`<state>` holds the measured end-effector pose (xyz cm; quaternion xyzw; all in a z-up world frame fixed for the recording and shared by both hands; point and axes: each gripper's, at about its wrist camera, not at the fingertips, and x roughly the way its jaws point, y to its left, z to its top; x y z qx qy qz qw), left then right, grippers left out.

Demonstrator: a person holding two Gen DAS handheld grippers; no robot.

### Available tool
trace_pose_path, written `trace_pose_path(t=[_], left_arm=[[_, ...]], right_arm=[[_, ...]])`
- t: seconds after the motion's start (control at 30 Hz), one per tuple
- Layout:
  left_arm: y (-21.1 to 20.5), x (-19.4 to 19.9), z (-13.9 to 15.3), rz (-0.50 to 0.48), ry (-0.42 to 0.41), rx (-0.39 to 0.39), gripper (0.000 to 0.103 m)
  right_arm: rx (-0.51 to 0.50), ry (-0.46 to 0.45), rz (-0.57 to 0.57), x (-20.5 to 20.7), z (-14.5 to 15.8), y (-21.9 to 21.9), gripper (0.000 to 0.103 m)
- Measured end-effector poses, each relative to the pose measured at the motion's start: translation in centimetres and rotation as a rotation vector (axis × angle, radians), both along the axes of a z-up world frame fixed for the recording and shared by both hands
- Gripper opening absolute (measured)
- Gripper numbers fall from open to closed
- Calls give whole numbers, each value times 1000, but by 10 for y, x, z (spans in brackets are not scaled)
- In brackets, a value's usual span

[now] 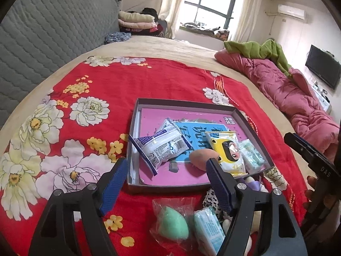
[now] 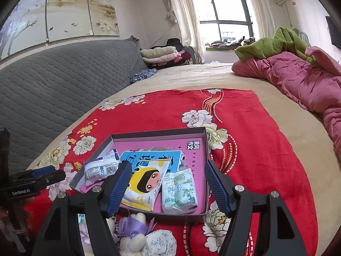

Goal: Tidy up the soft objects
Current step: 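Move both grippers back from the box toward the pile of soft items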

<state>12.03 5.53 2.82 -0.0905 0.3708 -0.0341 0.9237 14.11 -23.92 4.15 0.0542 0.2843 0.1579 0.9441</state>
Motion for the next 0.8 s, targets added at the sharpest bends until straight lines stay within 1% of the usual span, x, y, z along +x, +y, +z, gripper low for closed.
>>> trace_pose_path(t=[0.47, 0.8], left_arm=[[-7, -22, 3, -14, 14, -26, 77], [-19, -48, 2, -30, 44, 2, 77]], right_arm=[[14, 6, -8, -19, 7, -5, 71], [16, 13, 4, -43, 9, -3, 71]])
